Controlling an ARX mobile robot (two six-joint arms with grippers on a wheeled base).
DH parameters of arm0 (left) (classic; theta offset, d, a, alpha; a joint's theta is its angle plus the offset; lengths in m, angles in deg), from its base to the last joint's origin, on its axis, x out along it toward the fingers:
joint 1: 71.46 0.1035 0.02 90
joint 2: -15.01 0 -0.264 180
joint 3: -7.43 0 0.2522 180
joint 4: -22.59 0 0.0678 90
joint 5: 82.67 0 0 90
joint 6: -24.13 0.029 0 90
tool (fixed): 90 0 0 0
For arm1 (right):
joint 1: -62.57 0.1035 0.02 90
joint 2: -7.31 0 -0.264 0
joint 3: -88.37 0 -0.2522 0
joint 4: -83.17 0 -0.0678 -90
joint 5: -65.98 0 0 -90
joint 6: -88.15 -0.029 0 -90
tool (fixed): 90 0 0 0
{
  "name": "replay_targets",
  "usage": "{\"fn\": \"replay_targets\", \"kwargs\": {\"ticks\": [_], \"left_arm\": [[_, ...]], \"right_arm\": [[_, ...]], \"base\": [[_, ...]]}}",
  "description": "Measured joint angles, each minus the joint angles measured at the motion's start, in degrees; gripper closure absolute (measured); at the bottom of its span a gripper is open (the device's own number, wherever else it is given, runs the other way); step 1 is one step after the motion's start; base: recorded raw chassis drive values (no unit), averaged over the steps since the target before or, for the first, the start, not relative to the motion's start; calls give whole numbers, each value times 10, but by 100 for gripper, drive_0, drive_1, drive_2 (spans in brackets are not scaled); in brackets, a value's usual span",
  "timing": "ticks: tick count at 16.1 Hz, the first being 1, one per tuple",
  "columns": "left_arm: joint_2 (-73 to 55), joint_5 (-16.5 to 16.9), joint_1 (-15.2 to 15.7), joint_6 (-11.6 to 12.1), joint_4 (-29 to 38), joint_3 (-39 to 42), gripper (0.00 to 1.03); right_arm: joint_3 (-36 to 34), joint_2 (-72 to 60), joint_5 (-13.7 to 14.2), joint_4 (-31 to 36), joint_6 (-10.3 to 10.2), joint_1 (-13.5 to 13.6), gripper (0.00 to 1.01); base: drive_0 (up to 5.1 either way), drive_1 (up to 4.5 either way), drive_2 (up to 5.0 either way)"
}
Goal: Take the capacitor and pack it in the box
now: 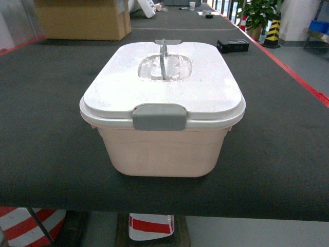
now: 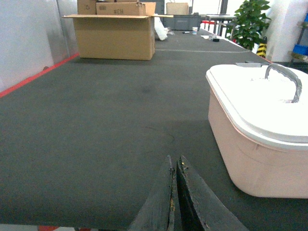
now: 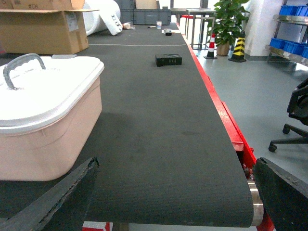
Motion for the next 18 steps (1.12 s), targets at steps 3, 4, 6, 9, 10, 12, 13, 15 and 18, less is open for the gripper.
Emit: {"fn": "replay_targets", "kwargs": {"ticks": [3,4,6,9,10,12,13,15,18], "left_arm": [[32,0,0,0,-31,0,101],[39,0,0,0,-38,0,101],[96,1,0,0,-126,0,101],[132,-1,0,0,-144,0,101],[132,0,0,0,-142,0,101],[132,0,0,0,-140,0,88],[132,0,0,0,-140,0,74],[132,0,0,0,-140,0,54],[132,0,0,0,-140,0,20]], "right_arm": [[0,0,0,0,0,0,3],[0,0,0,0,0,0,3],[0,0,0,0,0,0,3],[0,0,0,0,0,0,3],[0,0,0,0,0,0,3],[0,0,0,1,0,0,3],[0,0,0,0,0,0,3],[0,0,0,0,0,0,3],[0,0,0,0,0,0,3]], "base": [[0,0,0],[0,0,0],[0,0,0],[0,0,0],[0,0,0],[0,0,0],[0,0,0],[0,0,0],[0,0,0]]}}
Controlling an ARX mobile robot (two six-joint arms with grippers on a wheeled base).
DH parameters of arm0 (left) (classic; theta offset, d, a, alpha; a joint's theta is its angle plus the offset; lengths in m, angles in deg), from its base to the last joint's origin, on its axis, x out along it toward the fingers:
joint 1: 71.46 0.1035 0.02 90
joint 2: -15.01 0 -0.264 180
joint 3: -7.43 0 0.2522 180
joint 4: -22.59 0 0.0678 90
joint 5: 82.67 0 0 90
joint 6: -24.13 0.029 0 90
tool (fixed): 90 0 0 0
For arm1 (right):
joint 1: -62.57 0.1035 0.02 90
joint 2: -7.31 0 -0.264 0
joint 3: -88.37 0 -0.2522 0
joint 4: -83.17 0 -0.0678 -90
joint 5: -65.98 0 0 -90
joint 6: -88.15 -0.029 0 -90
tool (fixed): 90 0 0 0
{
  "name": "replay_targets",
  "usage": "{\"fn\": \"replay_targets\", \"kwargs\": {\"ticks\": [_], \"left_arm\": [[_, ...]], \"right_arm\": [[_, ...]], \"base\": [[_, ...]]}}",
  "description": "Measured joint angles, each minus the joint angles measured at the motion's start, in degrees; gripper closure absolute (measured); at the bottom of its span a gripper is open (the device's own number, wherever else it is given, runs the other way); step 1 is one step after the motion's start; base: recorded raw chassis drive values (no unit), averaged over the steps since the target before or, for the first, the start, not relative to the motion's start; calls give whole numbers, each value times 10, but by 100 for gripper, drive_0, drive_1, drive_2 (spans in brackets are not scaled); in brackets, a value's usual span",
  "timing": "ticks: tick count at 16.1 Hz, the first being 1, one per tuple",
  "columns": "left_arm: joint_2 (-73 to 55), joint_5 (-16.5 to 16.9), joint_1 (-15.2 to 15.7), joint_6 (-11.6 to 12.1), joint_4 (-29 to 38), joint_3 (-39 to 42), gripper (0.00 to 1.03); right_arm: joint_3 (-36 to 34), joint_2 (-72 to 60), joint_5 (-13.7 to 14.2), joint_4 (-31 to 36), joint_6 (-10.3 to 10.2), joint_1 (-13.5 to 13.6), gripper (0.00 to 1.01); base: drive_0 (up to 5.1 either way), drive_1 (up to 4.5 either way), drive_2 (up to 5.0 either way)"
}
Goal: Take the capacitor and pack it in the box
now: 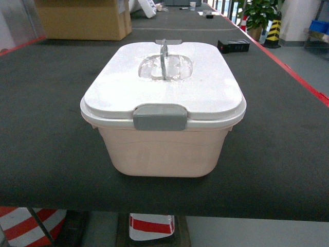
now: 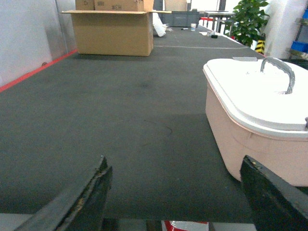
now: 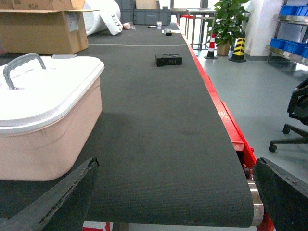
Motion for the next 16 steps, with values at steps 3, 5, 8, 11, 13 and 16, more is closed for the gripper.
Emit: {"fn": "replay_targets", "kwargs": {"ticks": [3,5,8,11,13,16], "left_arm": [[0,0,0,0,0,0,4],[0,0,0,0,0,0,5],[0,0,0,0,0,0,5],[0,0,0,0,0,0,5],[0,0,0,0,0,0,5],[0,0,0,0,0,0,5]], "right_arm": [[0,0,0,0,0,0,3],[0,0,0,0,0,0,3],[0,0,0,0,0,0,3],[0,0,0,0,0,0,3],[0,0,0,0,0,0,3],[0,0,0,0,0,0,3]], "base": [[0,0,0],[0,0,0],[0,0,0],[0,0,0],[0,0,0],[0,0,0]]}}
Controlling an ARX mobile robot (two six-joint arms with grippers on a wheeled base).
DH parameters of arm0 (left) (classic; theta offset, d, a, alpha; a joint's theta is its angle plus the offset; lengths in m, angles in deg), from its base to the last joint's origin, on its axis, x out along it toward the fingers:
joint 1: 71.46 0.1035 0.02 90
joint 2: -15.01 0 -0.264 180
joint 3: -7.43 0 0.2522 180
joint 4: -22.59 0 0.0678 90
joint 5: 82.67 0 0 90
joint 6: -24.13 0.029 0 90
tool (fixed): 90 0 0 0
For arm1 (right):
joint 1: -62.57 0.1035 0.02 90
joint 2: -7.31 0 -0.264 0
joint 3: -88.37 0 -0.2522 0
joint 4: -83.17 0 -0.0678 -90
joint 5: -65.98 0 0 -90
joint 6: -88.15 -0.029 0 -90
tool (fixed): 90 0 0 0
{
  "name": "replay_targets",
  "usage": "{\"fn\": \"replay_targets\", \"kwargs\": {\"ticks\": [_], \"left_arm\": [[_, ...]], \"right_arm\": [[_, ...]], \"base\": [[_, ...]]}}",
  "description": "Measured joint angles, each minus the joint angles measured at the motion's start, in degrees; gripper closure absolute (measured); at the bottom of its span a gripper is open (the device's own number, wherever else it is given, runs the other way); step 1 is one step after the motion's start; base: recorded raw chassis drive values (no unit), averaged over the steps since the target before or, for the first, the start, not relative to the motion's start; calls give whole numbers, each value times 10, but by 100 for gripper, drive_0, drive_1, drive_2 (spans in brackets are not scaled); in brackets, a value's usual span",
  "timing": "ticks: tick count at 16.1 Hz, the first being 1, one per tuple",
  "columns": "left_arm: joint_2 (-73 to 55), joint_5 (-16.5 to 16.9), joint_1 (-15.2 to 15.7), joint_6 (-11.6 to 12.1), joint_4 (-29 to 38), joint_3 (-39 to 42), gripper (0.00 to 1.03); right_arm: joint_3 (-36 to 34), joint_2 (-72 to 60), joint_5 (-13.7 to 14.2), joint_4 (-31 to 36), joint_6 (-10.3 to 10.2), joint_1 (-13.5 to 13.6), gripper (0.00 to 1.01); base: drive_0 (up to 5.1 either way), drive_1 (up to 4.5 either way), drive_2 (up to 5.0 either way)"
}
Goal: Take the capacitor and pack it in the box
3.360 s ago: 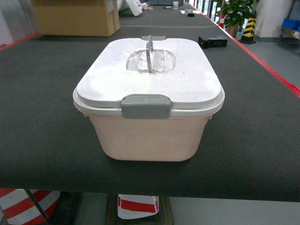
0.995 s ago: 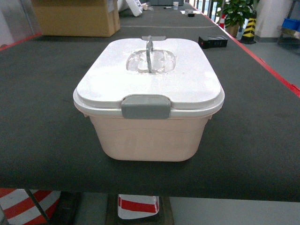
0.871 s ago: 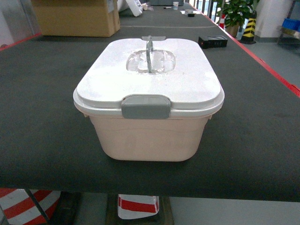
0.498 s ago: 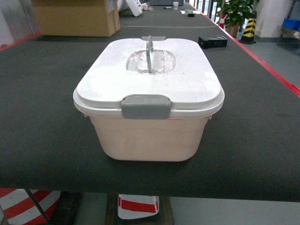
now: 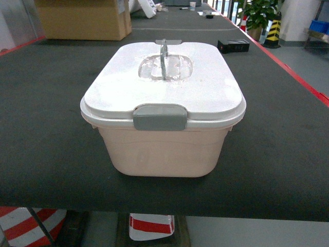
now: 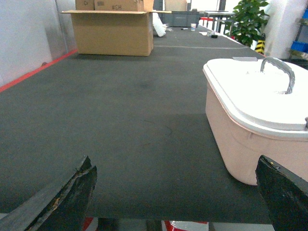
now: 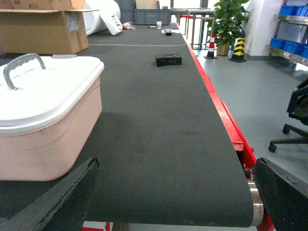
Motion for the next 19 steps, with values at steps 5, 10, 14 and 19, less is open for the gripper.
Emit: {"fn": "replay_targets", "kwargs": {"ticks": [5,10,14,19], "left_arm": [[0,0,0,0,0,0,5],[0,0,0,0,0,0,5],[0,0,0,0,0,0,5],[0,0,0,0,0,0,5]], "right_arm": [[0,0,0,0,0,0,3],[0,0,0,0,0,0,3],[0,0,0,0,0,0,3],[0,0,0,0,0,0,3]], "base": [[0,0,0],[0,0,0],[0,0,0],[0,0,0]]}}
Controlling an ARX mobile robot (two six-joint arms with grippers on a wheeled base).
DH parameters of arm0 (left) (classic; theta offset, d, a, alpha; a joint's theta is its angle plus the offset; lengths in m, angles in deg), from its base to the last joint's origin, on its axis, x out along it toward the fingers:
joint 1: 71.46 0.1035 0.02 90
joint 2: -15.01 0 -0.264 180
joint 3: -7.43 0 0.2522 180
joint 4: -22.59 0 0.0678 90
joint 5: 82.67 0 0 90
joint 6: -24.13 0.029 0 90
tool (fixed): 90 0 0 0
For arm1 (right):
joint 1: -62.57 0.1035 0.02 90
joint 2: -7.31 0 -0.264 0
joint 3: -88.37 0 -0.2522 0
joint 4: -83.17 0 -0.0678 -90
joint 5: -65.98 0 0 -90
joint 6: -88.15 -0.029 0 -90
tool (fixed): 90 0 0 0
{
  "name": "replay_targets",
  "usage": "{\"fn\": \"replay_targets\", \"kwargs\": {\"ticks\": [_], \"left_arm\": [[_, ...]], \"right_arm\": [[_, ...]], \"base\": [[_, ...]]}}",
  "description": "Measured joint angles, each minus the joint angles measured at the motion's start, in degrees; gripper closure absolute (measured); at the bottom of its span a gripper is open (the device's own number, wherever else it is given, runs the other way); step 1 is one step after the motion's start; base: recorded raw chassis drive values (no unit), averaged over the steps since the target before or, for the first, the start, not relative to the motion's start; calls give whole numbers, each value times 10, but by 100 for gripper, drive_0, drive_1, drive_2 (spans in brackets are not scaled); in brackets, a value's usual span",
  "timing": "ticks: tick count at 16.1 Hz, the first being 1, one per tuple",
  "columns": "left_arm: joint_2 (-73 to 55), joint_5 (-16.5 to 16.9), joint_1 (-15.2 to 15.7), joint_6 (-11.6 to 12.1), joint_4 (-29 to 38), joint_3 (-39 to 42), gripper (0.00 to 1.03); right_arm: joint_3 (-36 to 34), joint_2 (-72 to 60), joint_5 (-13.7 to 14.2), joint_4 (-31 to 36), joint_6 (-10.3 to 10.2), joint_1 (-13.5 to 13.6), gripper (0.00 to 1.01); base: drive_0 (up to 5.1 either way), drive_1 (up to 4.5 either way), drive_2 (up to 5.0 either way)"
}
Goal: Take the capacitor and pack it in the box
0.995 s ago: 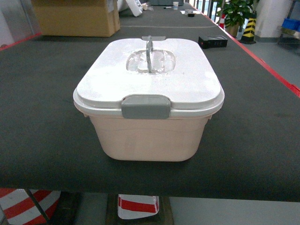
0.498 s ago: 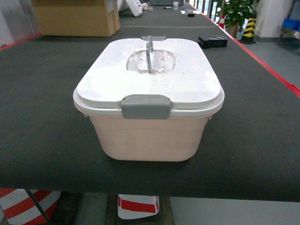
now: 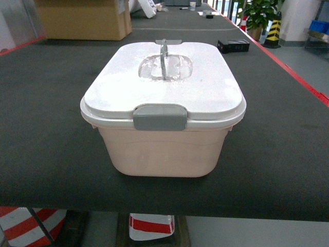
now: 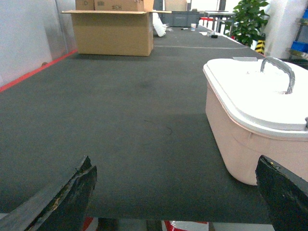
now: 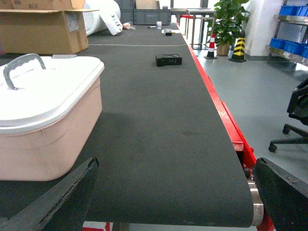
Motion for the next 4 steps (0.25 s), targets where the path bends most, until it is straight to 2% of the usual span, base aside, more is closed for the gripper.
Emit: {"fn": "replay_targets", "kwargs": {"ticks": [4], "left_arm": [[0,0,0,0,0,0,5]], "right_arm": [[0,0,0,0,0,0,3]], "base": [[0,0,0]]}}
